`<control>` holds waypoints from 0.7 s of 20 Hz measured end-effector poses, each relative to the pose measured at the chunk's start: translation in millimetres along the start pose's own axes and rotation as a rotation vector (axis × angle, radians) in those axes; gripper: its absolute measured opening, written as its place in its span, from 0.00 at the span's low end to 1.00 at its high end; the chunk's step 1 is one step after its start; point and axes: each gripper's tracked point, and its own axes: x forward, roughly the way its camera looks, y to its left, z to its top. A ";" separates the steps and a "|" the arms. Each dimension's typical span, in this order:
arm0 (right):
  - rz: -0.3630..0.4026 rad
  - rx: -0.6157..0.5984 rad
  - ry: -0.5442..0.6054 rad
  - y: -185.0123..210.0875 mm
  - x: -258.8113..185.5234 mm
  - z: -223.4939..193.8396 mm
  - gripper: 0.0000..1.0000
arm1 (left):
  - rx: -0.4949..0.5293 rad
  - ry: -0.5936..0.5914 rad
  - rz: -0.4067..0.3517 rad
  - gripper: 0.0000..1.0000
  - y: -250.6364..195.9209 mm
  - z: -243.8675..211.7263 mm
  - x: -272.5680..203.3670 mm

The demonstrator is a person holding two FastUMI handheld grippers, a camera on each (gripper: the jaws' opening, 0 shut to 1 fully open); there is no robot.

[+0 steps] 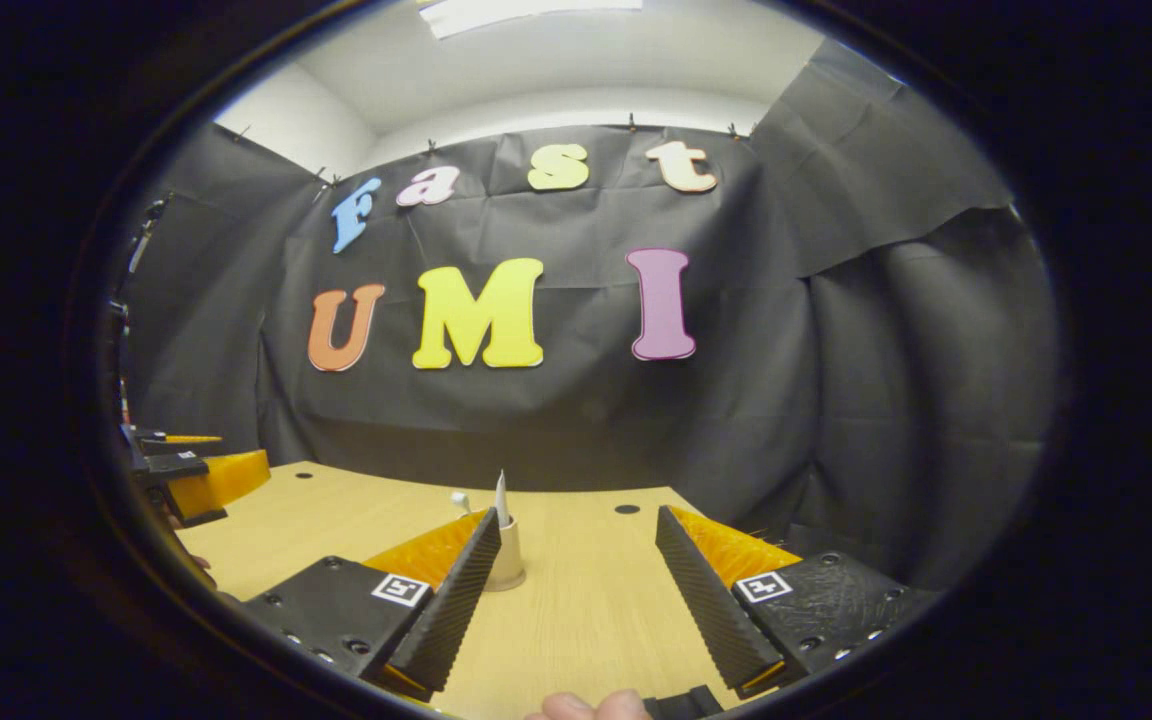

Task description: Put the toothbrush and toothpaste on the desktop into the cup, then pick up the cup and place it on the coaster on the desktop.

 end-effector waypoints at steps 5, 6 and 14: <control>0.009 -0.005 -0.001 5.8 -0.4 -0.3 0.95 | 0.026 -0.005 0.000 0.99 -1.9 0.2 -0.8; 0.011 -0.003 0.002 7.9 -0.4 -2.2 0.95 | 0.032 -0.010 -0.006 0.99 -3.2 1.7 -0.4; -0.001 -0.015 -0.011 10.4 -0.2 -1.0 0.95 | 0.034 -0.027 -0.008 0.99 -3.4 2.2 1.2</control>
